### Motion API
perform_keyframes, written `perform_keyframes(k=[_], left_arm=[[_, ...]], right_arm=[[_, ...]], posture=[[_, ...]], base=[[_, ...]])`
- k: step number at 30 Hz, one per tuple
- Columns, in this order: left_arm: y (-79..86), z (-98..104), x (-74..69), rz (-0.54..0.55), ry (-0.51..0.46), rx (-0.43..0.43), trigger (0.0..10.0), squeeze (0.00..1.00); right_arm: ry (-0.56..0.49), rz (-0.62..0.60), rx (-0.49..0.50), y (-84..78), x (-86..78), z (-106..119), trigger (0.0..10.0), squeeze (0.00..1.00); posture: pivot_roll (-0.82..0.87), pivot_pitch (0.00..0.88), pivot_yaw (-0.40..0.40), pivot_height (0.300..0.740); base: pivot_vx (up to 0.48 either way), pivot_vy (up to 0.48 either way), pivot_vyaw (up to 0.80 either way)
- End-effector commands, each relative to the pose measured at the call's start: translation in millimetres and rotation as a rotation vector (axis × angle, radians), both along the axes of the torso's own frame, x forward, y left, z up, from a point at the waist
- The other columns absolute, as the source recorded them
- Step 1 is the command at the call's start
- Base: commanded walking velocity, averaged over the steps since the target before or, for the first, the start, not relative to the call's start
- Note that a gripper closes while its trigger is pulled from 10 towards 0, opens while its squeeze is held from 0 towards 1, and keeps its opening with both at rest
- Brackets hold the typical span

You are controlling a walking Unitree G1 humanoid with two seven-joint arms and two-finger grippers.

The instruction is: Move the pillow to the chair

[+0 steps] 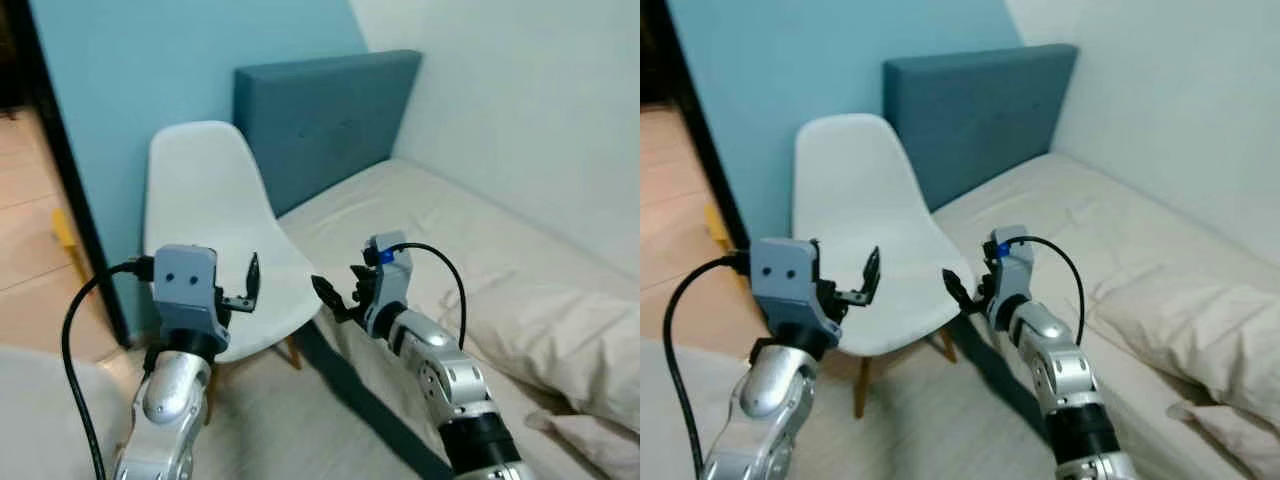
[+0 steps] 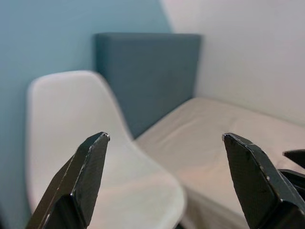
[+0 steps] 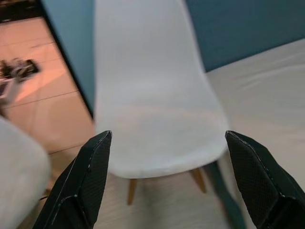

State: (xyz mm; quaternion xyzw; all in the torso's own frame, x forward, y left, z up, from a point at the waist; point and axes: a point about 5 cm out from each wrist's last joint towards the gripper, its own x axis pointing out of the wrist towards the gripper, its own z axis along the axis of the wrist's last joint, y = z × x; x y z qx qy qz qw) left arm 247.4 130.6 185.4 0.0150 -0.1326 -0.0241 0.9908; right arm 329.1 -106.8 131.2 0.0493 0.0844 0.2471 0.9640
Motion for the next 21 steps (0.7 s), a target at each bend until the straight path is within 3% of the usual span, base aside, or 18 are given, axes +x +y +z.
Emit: perform_keyframes(k=[1, 21], left_arm=[[-1.3, -5.0, 0.8, -0.005, 0.024, 0.000, 10.0, 0.00], [-2.8, -3.3, 2.7, -0.018, 0.025, 0.003, 10.0, 0.00]], right_arm=[[0.015, 0.005, -0.004, 0.6, -1.6, -5.0, 10.0, 0.00], [0.013, 0.009, -0.008, 1.3, -0.5, -3.9, 10.0, 0.00]], posture=[[0.10, 0.000, -0.138, 0.733], [0.10, 0.000, -0.140, 0.733]], base=[[0.000, 0.000, -0.73], [0.000, 0.000, -0.72]])
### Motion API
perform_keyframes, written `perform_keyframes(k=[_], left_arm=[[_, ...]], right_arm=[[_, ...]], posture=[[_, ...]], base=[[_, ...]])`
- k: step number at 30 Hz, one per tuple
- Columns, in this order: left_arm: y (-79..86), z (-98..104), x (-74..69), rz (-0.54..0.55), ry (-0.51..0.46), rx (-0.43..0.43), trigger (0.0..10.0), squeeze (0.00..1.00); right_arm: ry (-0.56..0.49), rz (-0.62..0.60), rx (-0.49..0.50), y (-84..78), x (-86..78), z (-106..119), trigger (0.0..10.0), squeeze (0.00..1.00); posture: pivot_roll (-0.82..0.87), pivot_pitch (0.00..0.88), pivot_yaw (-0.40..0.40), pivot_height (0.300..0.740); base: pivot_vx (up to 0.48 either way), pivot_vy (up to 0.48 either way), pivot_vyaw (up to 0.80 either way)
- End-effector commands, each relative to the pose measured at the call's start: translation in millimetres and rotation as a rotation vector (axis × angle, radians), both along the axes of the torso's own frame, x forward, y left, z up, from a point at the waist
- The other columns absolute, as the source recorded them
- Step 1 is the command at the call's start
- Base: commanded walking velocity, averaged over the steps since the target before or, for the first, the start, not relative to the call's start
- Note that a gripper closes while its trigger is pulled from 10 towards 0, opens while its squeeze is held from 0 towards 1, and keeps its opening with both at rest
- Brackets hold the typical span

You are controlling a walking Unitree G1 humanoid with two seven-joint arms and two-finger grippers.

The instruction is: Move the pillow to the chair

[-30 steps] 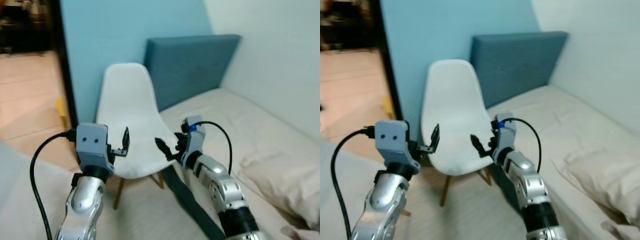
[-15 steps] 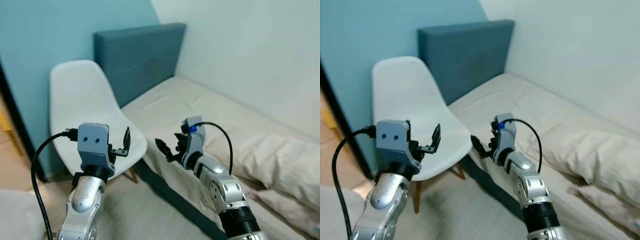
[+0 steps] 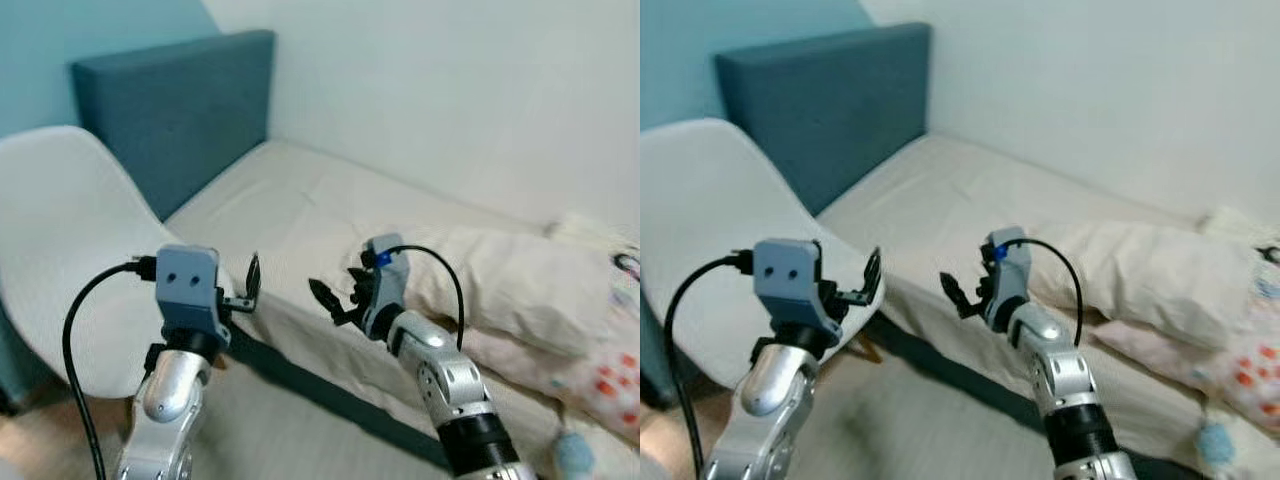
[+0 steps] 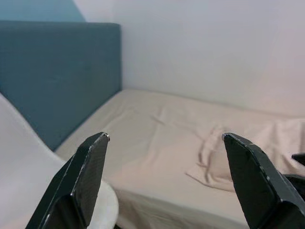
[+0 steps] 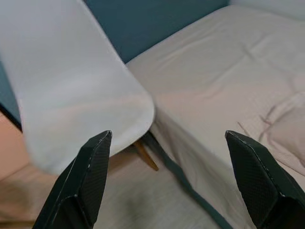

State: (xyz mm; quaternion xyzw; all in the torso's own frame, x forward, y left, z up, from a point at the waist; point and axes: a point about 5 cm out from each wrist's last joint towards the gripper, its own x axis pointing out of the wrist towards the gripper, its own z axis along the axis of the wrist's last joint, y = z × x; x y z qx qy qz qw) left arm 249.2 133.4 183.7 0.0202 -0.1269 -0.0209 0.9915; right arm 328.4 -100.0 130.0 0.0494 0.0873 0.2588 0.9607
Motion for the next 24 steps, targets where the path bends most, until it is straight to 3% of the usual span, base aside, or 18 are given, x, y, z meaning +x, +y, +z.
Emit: perform_keyframes(k=[1, 24], left_arm=[[-7.5, -1.0, 1.3, -0.048, 0.016, -0.008, 10.0, 0.00], [-10.8, 0.7, 1.9, -0.090, 0.021, -0.025, 10.0, 0.00]], right_arm=[[0.008, -0.017, -0.008, -5.8, 0.5, -2.5, 10.0, 0.00], [0.006, -0.024, -0.009, -7.5, 1.8, -1.2, 10.0, 0.00]], posture=[[0.09, 0.000, -0.143, 0.733], [0.09, 0.000, -0.141, 0.733]], base=[[0.000, 0.000, -0.73], [0.000, 0.000, -0.73]])
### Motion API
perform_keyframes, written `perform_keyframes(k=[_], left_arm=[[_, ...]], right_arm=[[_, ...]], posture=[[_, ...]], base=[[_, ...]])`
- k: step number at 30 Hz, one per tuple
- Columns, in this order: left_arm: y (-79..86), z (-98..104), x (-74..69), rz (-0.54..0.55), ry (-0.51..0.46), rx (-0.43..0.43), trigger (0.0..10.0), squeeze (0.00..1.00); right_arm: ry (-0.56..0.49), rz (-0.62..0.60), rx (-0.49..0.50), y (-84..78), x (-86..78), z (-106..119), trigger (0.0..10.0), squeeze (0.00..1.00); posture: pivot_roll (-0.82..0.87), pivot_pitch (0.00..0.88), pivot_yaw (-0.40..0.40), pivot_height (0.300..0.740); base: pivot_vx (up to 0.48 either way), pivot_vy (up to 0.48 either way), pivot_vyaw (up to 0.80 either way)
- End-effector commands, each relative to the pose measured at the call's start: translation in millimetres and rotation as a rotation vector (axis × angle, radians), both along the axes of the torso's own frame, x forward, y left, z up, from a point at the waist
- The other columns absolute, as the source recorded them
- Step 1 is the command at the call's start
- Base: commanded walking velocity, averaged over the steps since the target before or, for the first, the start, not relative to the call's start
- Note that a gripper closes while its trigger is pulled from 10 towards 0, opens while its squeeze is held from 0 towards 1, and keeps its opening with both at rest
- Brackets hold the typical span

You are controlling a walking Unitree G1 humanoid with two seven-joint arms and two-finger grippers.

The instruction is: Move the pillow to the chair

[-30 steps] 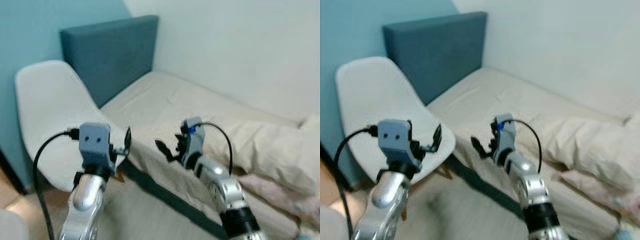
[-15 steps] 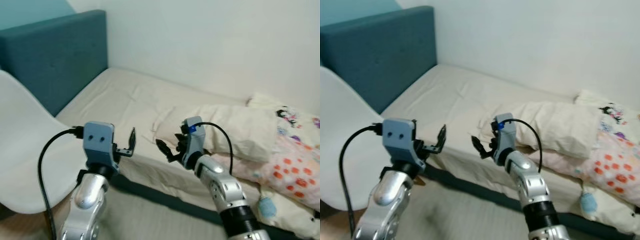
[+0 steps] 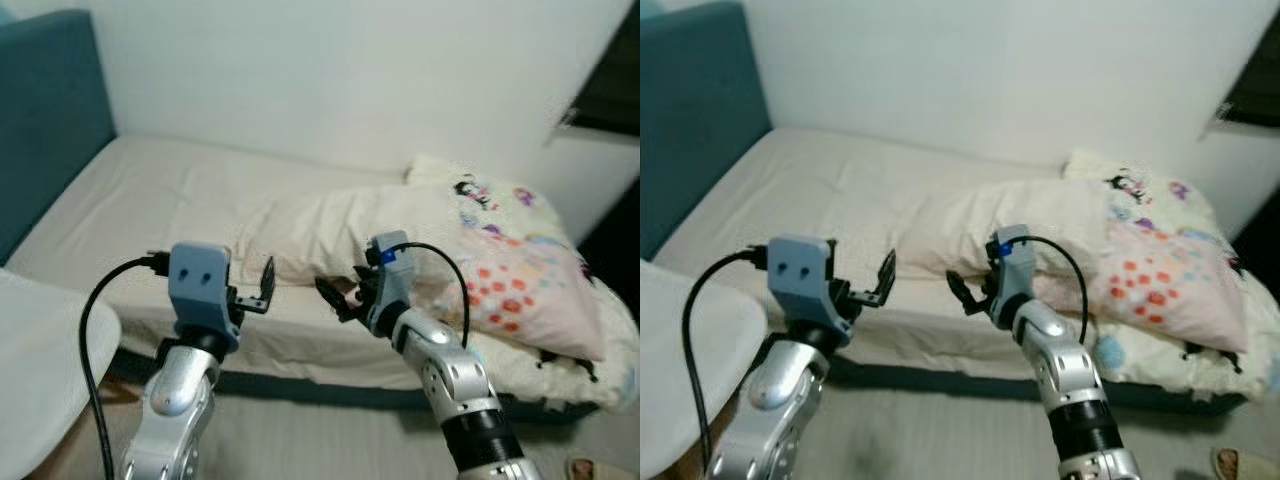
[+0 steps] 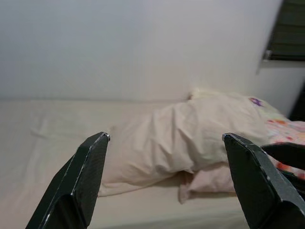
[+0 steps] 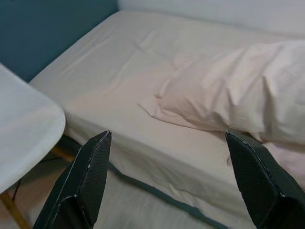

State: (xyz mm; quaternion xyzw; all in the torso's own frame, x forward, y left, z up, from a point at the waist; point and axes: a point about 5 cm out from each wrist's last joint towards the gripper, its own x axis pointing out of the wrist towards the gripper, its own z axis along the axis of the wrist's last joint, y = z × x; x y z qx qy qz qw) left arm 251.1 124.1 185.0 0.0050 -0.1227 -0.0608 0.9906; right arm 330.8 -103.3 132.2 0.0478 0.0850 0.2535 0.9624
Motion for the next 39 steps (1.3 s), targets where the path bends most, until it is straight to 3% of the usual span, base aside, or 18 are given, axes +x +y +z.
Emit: perform_keyframes(k=[1, 15, 20, 21, 22, 23, 25, 27, 28, 31, 32, 33, 34, 35, 36, 39], left_arm=[[-1.3, -1, -0.1, -0.007, 0.011, -0.005, 10.0, 0.00], [-1.3, 3, 0.1, -0.016, -0.010, 0.008, 10.0, 0.00], [4.2, 8, -0.4, 0.008, -0.040, 0.048, 10.0, 0.00], [6.8, 9, -0.5, 0.030, -0.049, 0.077, 10.0, 0.00], [17.7, 7, 0.7, 0.107, -0.059, 0.198, 10.0, 0.00], [17.7, 7, 0.7, 0.107, -0.059, 0.198, 10.0, 0.00], [31.7, 1, 2.4, 0.181, -0.045, 0.298, 10.0, 0.00], [35.9, -1, 2.7, 0.203, -0.031, 0.314, 10.0, 0.00], [49.2, -10, 1.0, 0.248, 0.007, 0.329, 10.0, 0.00], [53.1, -12, 0.1, 0.257, 0.018, 0.329, 10.0, 0.00], [61.0, -20, -3.7, 0.279, 0.044, 0.344, 10.0, 0.00], [61.0, -20, -3.7, 0.279, 0.044, 0.344, 10.0, 0.00], [68.8, -31, -8.9, 0.298, 0.078, 0.351, 10.0, 0.00], [68.8, -31, -8.9, 0.298, 0.078, 0.351, 10.0, 0.00], [78.1, -46, -16.9, 0.322, 0.125, 0.355, 10.0, 0.00], [83.3, -59, -22.3, 0.341, 0.169, 0.330, 10.0, 0.00]], right_arm=[[0.011, -0.013, -0.005, -4.0, -0.7, -3, 10.0, 0.00], [0.010, -0.018, -0.001, -3.8, -0.7, -3, 10.0, 0.00], [-0.013, -0.017, 0.014, -4.2, -0.9, 0, 10.0, 0.00], [-0.015, -0.016, 0.019, -4.2, -1.0, 0, 10.0, 0.00], [-0.018, -0.015, 0.025, -4.2, -1.4, 1, 10.0, 0.00], [-0.018, -0.015, 0.025, -4.2, -1.4, 1, 10.0, 0.00], [-0.022, -0.015, 0.028, -4.2, -1.8, 1, 10.0, 0.00], [-0.022, -0.015, 0.028, -4.3, -1.8, 1, 10.0, 0.00], [-0.030, -0.034, 0.043, -8.7, -0.9, 2, 10.0, 0.00], [-0.033, -0.041, 0.050, -10.5, -0.5, 3, 10.0, 0.00], [-0.038, -0.069, 0.005, -21.3, 0.0, -2, 10.0, 0.00], [-0.038, -0.069, 0.005, -21.3, 0.0, -2, 10.0, 0.00], [-0.037, -0.096, -0.044, -34.4, -1.0, -10, 10.0, 0.00], [-0.037, -0.096, -0.044, -34.4, -1.0, -10, 10.0, 0.00], [-0.031, -0.127, -0.103, -51.7, -4.5, -23, 10.0, 0.00], [-0.010, -0.141, -0.139, -60.1, -10.4, -36, 10.0, 0.00]], posture=[[0.09, 0.000, -0.141, 0.733], [0.09, 0.000, -0.139, 0.733], [0.08, 0.000, -0.135, 0.733], [0.08, 0.000, -0.134, 0.733], [0.08, 0.000, -0.131, 0.733], [0.08, 0.000, -0.131, 0.733], [0.08, 0.000, -0.130, 0.733], [0.08, 0.000, -0.130, 0.733], [0.08, 0.000, -0.129, 0.733], [0.08, 0.000, -0.129, 0.733], [0.08, 0.000, -0.130, 0.733], [0.08, 0.000, -0.130, 0.733], [0.09, 0.000, -0.130, 0.733], [0.09, 0.000, -0.130, 0.733], [0.09, 0.000, -0.132, 0.733], [0.09, 0.000, -0.130, 0.733]], base=[[0.000, 0.000, -0.73], [0.000, 0.000, -0.72], [0.000, 0.000, -0.43], [0.000, 0.000, 0.00], [0.000, 0.000, 0.00], [0.000, 0.000, 0.00], [0.165, 0.000, 0.00], [0.330, 0.000, 0.00], [0.364, 0.000, 0.00], [0.364, 0.000, 0.00], [0.364, 0.000, 0.00], [0.364, 0.000, 0.00], [0.368, 0.000, 0.00], [0.368, 0.000, 0.00], [0.364, 0.000, 0.00], [0.374, 0.000, 0.00]])
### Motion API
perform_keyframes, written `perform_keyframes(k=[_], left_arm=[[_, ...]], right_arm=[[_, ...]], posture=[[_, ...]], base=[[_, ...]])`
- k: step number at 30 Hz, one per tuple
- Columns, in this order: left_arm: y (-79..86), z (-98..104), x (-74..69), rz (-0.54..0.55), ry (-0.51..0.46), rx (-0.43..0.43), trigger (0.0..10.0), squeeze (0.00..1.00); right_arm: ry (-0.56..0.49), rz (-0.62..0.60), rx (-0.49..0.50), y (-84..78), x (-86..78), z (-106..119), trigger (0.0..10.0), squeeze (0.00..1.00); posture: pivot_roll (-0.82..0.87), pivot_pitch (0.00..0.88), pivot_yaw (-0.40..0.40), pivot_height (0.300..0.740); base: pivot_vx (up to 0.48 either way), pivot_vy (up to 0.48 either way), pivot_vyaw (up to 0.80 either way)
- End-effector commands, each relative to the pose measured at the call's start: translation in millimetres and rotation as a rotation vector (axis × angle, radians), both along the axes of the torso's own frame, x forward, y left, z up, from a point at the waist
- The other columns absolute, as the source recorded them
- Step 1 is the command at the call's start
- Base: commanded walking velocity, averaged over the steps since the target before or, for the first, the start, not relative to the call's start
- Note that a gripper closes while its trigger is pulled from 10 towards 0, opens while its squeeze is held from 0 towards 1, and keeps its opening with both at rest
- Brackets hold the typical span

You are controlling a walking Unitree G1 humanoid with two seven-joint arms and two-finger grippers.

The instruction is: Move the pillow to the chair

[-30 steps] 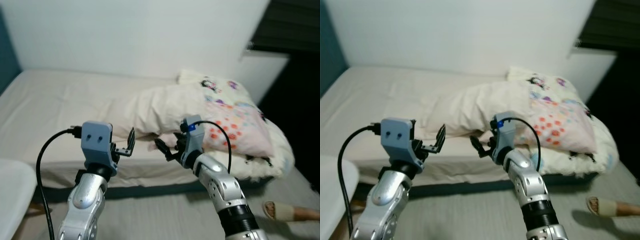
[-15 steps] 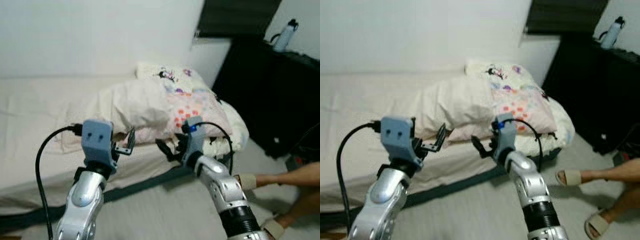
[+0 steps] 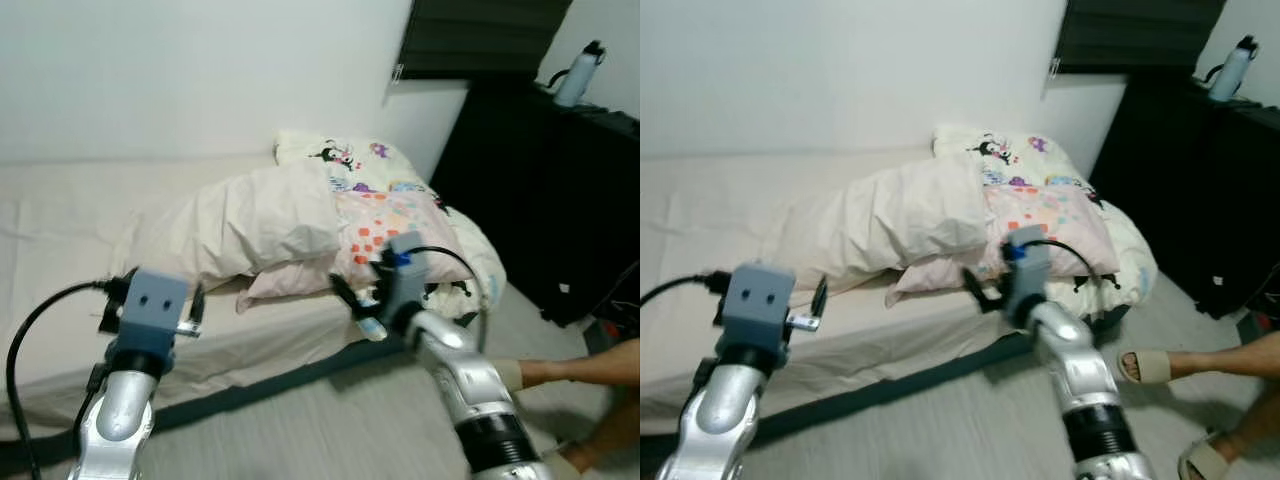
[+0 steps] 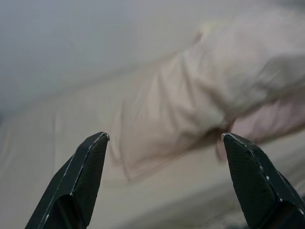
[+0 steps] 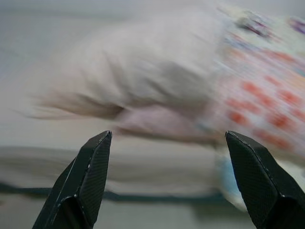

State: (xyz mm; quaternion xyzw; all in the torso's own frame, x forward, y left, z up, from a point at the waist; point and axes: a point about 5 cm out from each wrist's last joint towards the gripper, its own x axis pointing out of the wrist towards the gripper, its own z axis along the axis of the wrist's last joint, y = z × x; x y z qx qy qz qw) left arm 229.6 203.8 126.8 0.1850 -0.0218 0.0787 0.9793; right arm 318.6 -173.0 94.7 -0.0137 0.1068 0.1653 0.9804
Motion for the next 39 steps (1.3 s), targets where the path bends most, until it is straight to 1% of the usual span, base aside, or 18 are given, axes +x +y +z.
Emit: perform_keyframes(k=[1, 6, 9, 16, 18, 22, 24, 28, 31, 33, 34, 35, 36, 39], left_arm=[[8.6, -8, -4.1, 0.048, 0.011, -0.024, 10.0, 0.00], [13.1, -10, -6.8, 0.058, 0.014, -0.014, 10.0, 0.00], [14.6, -11, -7.0, 0.058, 0.018, -0.019, 10.0, 0.00], [19.2, -12, -5.2, 0.053, 0.003, -0.020, 10.0, 0.00], [21.1, -10, -4.1, 0.056, -0.004, -0.018, 10.0, 0.00], [22.6, 2, -2.3, 0.063, -0.047, -0.025, 10.0, 0.00], [22.5, 4, -2.1, 0.061, -0.052, -0.024, 10.0, 0.00], [23.2, 16, 2.0, 0.069, -0.085, -0.024, 10.0, 0.00], [23.7, 22, 4.3, 0.075, -0.106, -0.029, 10.0, 0.00], [23.7, 22, 4.3, 0.075, -0.106, -0.029, 10.0, 0.00], [23.6, 27, 5.9, 0.074, -0.122, -0.035, 10.0, 0.00], [21.5, 33, 8.0, 0.055, -0.144, -0.035, 10.0, 0.00], [21.5, 33, 8.0, 0.055, -0.144, -0.035, 10.0, 0.00], [8.8, 49, 13.1, -0.056, -0.177, 0.010, 10.0, 0.00]], right_arm=[[-0.009, 0.022, -0.024, 5.9, -2.2, -6, 10.0, 0.00], [0.010, 0.011, -0.038, 2.0, -5.5, -14, 10.0, 0.00], [0.011, 0.006, -0.042, 0.6, -4.9, -15, 10.0, 0.00], [-0.015, -0.012, -0.054, -4.9, 0.8, -13, 10.0, 0.00], [-0.012, -0.022, -0.041, -5.8, 2.5, -13, 10.0, 0.00], [-0.019, -0.021, -0.054, -3.9, 6.8, -9, 10.0, 0.00], [-0.023, -0.022, -0.053, -3.6, 7.5, -8, 10.0, 0.00], [-0.052, -0.003, -0.028, 1.9, 14.8, 1, 10.0, 0.00], [-0.042, 0.000, -0.037, 3.0, 18.4, 3, 10.0, 0.00], [-0.042, 0.000, -0.037, 3.0, 18.4, 3, 10.0, 0.00], [-0.032, -0.003, -0.036, 2.9, 20.7, 4, 10.0, 0.00], [-0.028, -0.011, -0.032, 1.9, 23.4, 6, 10.0, 0.00], [-0.028, -0.011, -0.032, 1.9, 23.4, 6, 10.0, 0.00], [-0.042, -0.024, -0.026, -0.2, 28.5, 12, 10.0, 0.00]], posture=[[0.09, 0.000, -0.130, 0.733], [0.09, 0.000, -0.127, 0.733], [0.09, 0.000, -0.124, 0.733], [0.08, 0.000, -0.117, 0.733], [0.08, 0.000, -0.117, 0.733], [0.09, 0.000, -0.117, 0.733], [0.09, 0.000, -0.117, 0.733], [0.09, 0.000, -0.117, 0.733], [0.09, 0.000, -0.117, 0.733], [0.09, 0.000, -0.117, 0.733], [0.08, 0.000, -0.117, 0.728], [0.08, 0.000, -0.117, 0.723], [0.08, 0.000, -0.117, 0.723], [0.08, 0.000, -0.118, 0.708]], base=[[0.386, 0.000, 0.00], [0.395, 0.000, 0.00], [0.405, 0.000, 0.00], [0.402, 0.000, 0.00], [0.405, 0.000, 0.00], [0.401, 0.000, -0.80], [0.401, 0.000, -0.80], [0.245, 0.000, 0.00], [0.000, 0.000, 0.00], [0.000, 0.000, 0.00], [0.000, 0.000, 0.00], [0.000, 0.000, 0.00], [0.000, 0.000, 0.00], [0.000, 0.000, 0.00]])
